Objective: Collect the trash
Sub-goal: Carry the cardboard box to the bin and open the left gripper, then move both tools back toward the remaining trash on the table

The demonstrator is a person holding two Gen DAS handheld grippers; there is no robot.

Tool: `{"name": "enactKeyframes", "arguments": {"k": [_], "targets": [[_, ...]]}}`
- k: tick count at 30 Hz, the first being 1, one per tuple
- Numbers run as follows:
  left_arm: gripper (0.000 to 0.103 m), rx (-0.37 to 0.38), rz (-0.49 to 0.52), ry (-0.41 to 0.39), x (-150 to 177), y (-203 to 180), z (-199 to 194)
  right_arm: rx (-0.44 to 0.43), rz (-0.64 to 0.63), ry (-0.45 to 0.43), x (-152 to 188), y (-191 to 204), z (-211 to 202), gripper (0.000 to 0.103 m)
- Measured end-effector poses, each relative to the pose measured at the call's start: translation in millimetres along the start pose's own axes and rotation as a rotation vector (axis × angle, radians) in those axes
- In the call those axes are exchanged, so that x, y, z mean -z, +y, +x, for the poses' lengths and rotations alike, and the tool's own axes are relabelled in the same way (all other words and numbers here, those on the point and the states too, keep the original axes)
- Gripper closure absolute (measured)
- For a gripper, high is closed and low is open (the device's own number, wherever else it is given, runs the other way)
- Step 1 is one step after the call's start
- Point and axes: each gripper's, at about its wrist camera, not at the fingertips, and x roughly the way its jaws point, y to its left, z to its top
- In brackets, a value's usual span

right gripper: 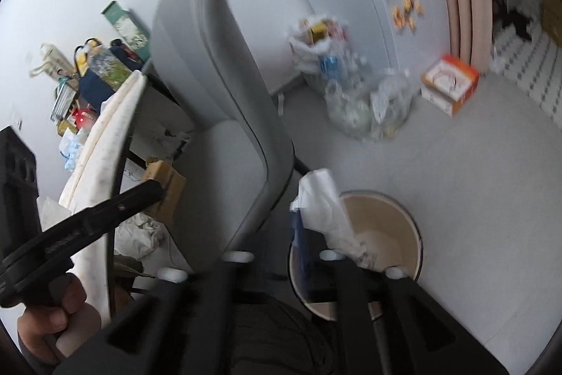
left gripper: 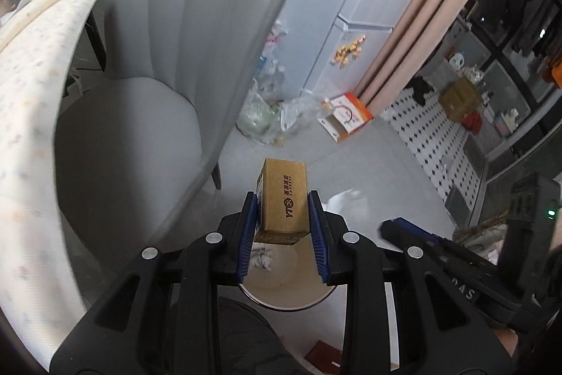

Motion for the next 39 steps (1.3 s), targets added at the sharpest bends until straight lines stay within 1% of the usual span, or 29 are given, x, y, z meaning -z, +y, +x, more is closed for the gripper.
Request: {"name": "enactKeyframes", "arguments": {"k": [1,3,6,9,13,14,15,16,17,18,22,25,28,30,33,37,39], "targets": [[0.074,-0.004,0.007,0.006,1,-2,3,0.013,0.019,-0.012,2,-8,0,0.035],[0.074,-0.014,0.021,0.014,3,-8,8,0.020,0.036,-0.002,4,-17,1,0.037],[0.074,-0.009,0.029,0.029,3,-15,17,0.060,0.053,-0.011,4,-30,-8,0.037],[0.074,0.006,0.045,0.045,3,-26,28,0.099,0.078,-0.040,0,-44,-23,0.037],[0.072,0.055,0.071,0.067,6,-44,40,0.136,0.099,-0.078,-2,-61,-45,0.034],[0.062,0.060,0.084,0.071,7,-50,42,0.141,0.107,-0.085,-3,-64,-49,0.034],[0.036,0.061,0.093,0.072,7,-54,43,0.145,0.115,-0.091,-3,-67,-53,0.034],[0.025,0.058,0.096,0.064,8,-57,42,0.150,0.122,-0.096,-4,-70,-56,0.034],[0.016,0.049,0.095,0.040,8,-58,37,0.152,0.127,-0.103,-5,-71,-59,0.033],[0.016,0.045,0.093,0.023,8,-58,33,0.152,0.128,-0.109,-6,-70,-62,0.033],[0.016,0.040,0.072,-0.002,0,-54,19,0.143,0.119,-0.128,-8,-63,-69,0.033],[0.014,0.034,0.059,-0.033,-4,-47,1,0.143,0.102,-0.141,-11,-49,-76,0.030],[0.010,0.034,0.040,-0.075,-9,-40,-17,0.150,0.075,-0.155,-13,-31,-88,0.027],[0.008,0.029,0.021,-0.099,-12,-32,-29,0.155,0.055,-0.183,-13,-18,-99,0.020],[0.007,0.021,0.003,-0.116,-17,-21,-43,0.147,0.047,-0.217,-14,-5,-111,0.012],[0.007,0.013,-0.034,-0.166,-17,-1,-72,0.136,0.015,-0.231,-16,20,-121,0.011],[0.007,0.013,-0.055,-0.201,-16,12,-91,0.124,-0.020,-0.243,-16,39,-126,0.010]]}}
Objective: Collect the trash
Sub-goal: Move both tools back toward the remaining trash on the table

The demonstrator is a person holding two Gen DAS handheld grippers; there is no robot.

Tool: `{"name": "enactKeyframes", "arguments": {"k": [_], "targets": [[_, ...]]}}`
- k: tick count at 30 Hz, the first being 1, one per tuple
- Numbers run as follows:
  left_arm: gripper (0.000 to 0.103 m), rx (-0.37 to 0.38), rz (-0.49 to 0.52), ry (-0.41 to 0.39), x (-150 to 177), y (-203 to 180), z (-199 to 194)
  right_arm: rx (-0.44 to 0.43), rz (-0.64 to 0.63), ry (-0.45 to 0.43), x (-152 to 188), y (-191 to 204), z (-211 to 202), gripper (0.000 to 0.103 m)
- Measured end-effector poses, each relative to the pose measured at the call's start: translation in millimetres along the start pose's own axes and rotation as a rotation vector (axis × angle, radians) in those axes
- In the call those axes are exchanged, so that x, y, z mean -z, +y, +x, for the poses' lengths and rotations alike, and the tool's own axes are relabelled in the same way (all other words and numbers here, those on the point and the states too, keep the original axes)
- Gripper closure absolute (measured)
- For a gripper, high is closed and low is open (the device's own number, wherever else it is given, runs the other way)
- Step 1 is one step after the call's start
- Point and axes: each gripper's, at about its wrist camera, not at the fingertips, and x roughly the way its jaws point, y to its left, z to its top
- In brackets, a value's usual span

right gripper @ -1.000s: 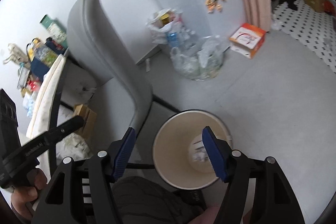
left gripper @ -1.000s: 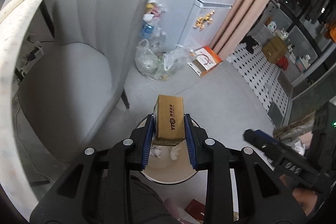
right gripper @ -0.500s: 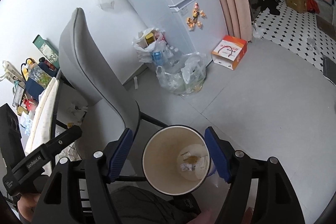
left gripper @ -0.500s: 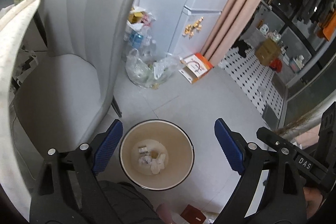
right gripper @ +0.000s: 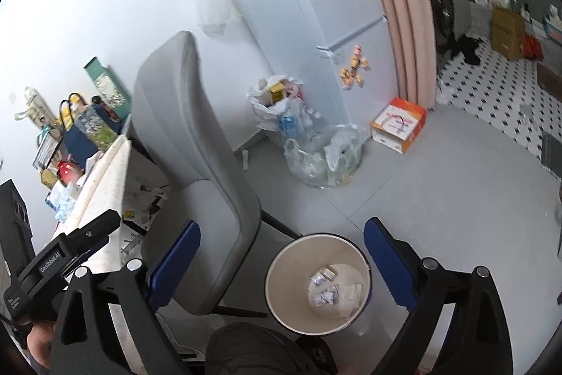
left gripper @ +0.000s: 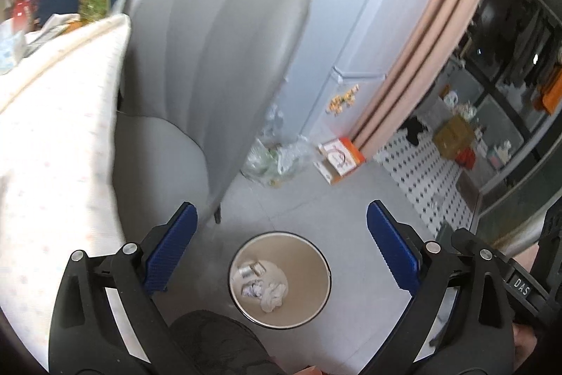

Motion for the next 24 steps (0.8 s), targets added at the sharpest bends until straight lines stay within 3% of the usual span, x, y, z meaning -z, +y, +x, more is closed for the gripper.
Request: {"name": "enactKeyframes", "arguments": {"k": [11,24], "targets": [[0.007,-0.060,-0.104,-0.158,-3,80,-101,-0.150,-0.155,0.014,16,105,-16,0.010],[0.008,-0.172,-0.275,-0.249,28,200,-185,-0.287,-0.312,0.122,56,226,4,0.014]]}}
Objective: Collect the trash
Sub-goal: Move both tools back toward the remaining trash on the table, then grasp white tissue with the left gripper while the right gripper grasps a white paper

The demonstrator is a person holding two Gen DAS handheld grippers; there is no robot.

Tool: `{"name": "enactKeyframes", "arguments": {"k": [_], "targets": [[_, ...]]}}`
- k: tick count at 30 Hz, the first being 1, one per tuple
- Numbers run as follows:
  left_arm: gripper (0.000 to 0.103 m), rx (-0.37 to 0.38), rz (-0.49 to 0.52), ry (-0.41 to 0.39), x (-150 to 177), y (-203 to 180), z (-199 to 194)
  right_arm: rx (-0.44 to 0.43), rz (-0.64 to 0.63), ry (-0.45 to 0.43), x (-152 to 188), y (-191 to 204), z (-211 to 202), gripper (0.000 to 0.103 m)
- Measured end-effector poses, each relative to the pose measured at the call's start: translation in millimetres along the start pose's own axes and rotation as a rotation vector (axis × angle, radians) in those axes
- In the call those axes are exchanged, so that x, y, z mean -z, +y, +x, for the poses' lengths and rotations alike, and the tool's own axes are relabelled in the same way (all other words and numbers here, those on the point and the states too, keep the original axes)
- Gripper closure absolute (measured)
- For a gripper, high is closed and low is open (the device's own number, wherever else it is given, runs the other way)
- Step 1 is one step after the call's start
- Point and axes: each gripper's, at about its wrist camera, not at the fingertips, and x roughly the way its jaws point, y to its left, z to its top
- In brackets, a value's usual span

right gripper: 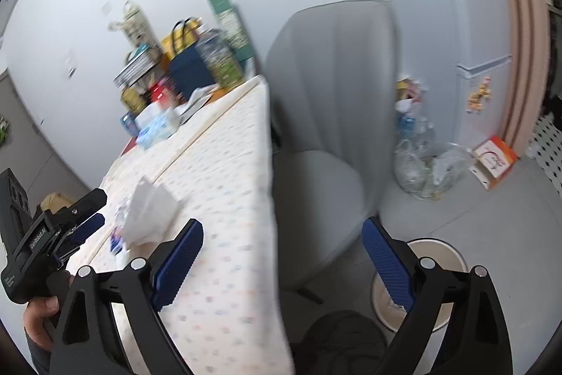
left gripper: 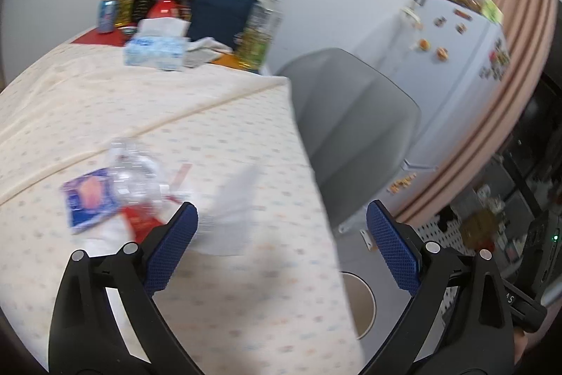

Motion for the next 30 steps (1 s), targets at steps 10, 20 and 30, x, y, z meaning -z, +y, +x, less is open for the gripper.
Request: {"name": "enactKeyframes", "arguments": {"k": [10,20,30], "targets": [[0.023,-0.082,-0.102,0.001,7,82,-22,-0.091,-0.084,0.073,3,71,44,0.020],[0.032,-0.163,-0.197,-0.007,14,139,-46,-0.207,-0.141,0.151,0,139,83,0.028],[0.032,-0.181,-0.195,0.032,25,144,-45,-0.240,-0.126,0.260,14,155,124,0.100]]}}
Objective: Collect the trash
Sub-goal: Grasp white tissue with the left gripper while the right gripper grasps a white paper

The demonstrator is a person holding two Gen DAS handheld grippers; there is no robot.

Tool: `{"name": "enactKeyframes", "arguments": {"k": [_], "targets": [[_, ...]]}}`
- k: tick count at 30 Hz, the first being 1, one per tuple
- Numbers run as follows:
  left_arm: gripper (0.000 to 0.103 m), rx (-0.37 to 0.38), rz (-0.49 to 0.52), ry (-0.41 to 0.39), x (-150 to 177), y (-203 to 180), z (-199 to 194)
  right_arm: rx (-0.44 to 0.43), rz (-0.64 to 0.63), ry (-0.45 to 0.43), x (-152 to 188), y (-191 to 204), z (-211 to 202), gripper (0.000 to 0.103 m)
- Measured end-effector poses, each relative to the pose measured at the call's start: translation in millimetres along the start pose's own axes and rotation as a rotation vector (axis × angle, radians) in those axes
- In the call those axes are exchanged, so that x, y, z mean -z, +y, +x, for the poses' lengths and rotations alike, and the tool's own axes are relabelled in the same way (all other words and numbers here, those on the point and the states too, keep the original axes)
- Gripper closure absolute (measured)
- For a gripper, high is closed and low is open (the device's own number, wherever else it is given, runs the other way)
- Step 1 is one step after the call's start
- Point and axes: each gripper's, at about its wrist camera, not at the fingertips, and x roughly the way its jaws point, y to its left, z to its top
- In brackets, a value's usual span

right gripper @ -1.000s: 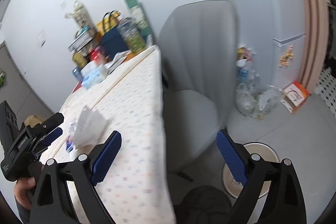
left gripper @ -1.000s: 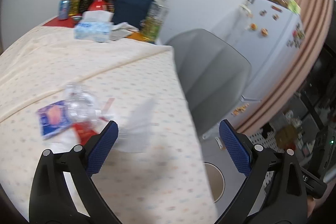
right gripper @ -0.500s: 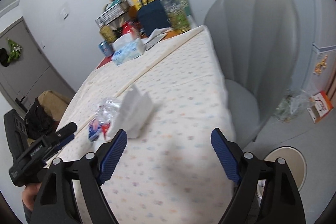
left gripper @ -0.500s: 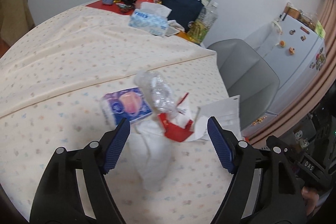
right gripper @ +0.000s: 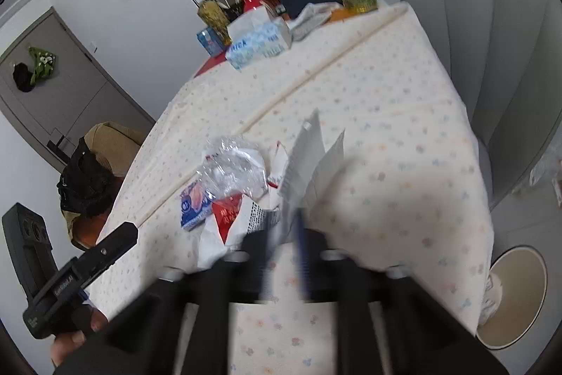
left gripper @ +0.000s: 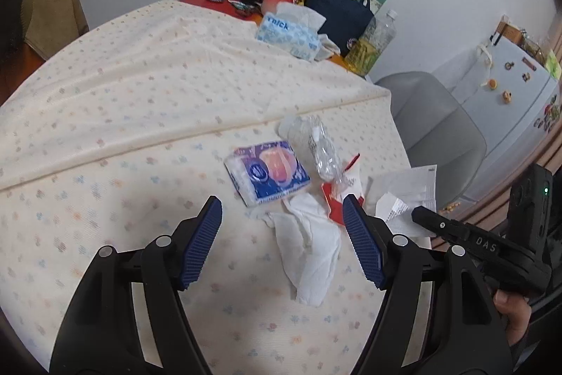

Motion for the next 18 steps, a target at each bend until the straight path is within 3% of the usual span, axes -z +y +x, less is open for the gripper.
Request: {"name": "enactKeyframes", "arguments": {"k": [10,13,14,15,17,18], "targets": [[0.032,-0.026,0.084,0.101,32,-32,44,0.040,0.012,-0.070,19,-24,-44,0.101],[0.039,-0.103,0.143,0.105,39,-44,54,0.038,0.032,-0.084,23,-36,-55,0.101],[0.047,-0.145,0.167,0.102,41,-48,56,0.037,0.041,-0.092,24,-40,-59,0.101],[0.066,-0.163,0.175,0.100,42,-49,56,0.036,0.050,-0.099,25,-44,-63,0.101],[0.090,-0.169,0.164,0.111,42,-48,55,0.033,0.064,-0.108,27,-51,-68,0.101],[0.093,-0.163,0.149,0.116,42,-45,53,0.031,0.070,-0.111,28,-54,-71,0.101]]}}
